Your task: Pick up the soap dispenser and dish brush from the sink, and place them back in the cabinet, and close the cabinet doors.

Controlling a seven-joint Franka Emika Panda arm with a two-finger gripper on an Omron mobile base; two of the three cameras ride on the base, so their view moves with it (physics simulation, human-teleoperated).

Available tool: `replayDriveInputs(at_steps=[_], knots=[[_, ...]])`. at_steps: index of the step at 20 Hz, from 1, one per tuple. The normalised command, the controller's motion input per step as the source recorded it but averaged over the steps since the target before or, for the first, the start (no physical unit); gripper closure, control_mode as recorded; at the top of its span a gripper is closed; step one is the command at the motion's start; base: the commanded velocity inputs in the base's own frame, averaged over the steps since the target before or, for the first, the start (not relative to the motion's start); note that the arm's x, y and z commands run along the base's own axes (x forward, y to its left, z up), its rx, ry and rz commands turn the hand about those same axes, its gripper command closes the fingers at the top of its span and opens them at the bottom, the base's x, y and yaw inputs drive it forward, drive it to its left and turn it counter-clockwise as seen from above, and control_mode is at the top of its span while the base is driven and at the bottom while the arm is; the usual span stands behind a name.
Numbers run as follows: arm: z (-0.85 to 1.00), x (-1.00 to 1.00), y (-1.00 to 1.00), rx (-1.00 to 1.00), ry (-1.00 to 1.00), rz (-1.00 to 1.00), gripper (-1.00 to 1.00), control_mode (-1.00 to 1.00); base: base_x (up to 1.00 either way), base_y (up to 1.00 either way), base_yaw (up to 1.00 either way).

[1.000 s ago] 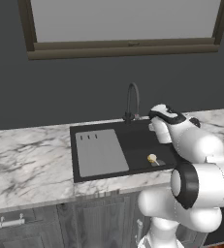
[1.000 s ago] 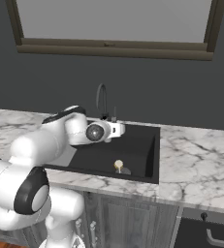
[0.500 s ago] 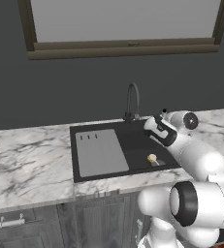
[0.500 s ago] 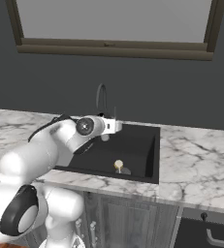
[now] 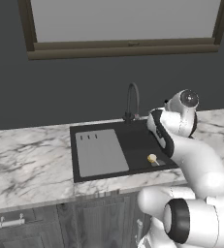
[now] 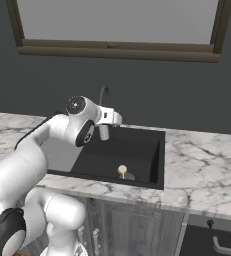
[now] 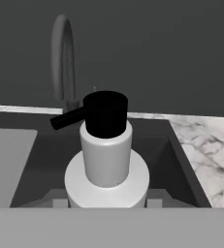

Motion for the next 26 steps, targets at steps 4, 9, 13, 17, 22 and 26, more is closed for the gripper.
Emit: replayDriveInputs(at_steps=[4,9,13,17,22,26], knots=[[0.4,-0.18,0.0,0.0,0.15,0.0,1.0,-1.0,0.0,0.0,0.0],[0.17,-0.33,0.0,0.01,0.05,0.0,1.0,-1.0,0.0,0.0,0.0],[0.08,-0.43,0.02,0.0,0.01,0.0,1.0,-1.0,0.0,0.0,0.0],[0.03,-0.33,0.09,0.0,0.01,0.0,1.0,-1.0,0.0,0.0,0.0],[0.16,-0.12,0.05,0.02,0.04,0.0,1.0,-1.0,0.0,0.0,0.0],[0.16,-0.23,0.01,0.05,0.02,0.0,1.0,-1.0,0.0,0.0,0.0]])
